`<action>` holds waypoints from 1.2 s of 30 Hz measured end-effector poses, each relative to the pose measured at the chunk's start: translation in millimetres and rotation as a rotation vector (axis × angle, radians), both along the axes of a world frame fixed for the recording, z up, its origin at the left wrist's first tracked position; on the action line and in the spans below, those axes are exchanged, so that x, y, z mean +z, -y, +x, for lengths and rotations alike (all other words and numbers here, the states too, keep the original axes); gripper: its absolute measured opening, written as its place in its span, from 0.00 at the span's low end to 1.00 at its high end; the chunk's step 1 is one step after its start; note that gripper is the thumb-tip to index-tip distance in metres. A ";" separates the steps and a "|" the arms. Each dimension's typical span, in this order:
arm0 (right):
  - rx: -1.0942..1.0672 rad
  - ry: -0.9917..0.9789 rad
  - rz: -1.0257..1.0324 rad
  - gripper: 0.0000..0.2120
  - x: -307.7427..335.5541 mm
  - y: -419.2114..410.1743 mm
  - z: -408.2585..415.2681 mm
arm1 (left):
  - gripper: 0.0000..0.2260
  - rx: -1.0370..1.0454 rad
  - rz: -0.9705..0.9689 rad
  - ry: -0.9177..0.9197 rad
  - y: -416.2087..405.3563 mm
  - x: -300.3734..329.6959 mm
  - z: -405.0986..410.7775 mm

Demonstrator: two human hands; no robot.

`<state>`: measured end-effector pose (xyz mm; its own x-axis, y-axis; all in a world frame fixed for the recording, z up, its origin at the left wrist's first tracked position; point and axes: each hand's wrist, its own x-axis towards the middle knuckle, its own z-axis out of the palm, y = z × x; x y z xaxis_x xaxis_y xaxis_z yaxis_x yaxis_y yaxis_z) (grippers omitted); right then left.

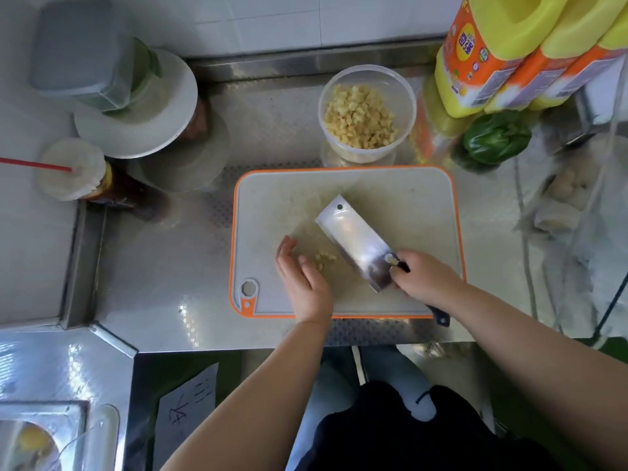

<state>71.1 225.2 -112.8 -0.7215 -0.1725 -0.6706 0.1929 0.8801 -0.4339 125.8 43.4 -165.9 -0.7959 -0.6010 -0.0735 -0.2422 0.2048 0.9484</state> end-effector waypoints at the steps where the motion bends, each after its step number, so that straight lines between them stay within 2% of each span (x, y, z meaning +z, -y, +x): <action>1: 0.033 0.027 -0.003 0.07 0.7 4.1 2.5 | 0.21 0.004 -0.003 -0.012 -1.9 -2.4 -0.7; 7: 0.077 0.112 -0.022 0.08 0.2 21.0 17.8 | 0.16 0.015 0.032 -0.059 -21.4 -3.6 -8.9; 12: 0.087 0.201 -0.035 0.09 -2.5 30.6 22.2 | 0.18 -0.018 0.059 -0.079 -29.2 -6.8 -16.0; 16: -0.002 0.290 -0.113 0.08 -6.0 29.6 20.8 | 0.20 -0.018 0.047 -0.114 -35.7 -2.0 -22.3; 18: -0.090 0.333 -0.205 0.08 -1.4 27.8 19.7 | 0.17 -0.017 0.066 -0.118 -36.1 4.6 -25.4; 21: -0.198 0.386 -0.378 0.07 12.0 20.0 13.8 | 0.12 0.021 0.251 -0.096 -27.6 24.0 -36.0; 25: -0.300 0.394 -0.495 0.08 30.3 9.1 3.4 | 0.16 0.077 0.513 -0.141 -10.8 54.3 -64.3; 29: -0.350 0.353 -0.558 0.07 45.4 4.5 -9.5 | 0.16 0.030 0.548 -0.159 3.8 80.3 -97.9; 31: -0.371 0.314 -0.573 0.08 53.3 2.1 -18.3 | 0.14 -0.072 0.474 -0.129 10.5 91.4 -110.2; 32: -0.389 0.290 -0.583 0.08 57.5 0.5 -23.5 | 0.13 -0.154 0.366 -0.093 13.2 95.1 -114.4; 34: -0.434 0.249 -0.600 0.09 65.4 -2.3 -34.3 | 0.12 -0.367 0.044 -0.058 16.7 99.7 -121.5; 36: -0.488 0.214 -0.598 0.09 72.4 -4.4 -46.3 | 0.16 -0.652 -0.309 -0.086 15.8 101.1 -132.5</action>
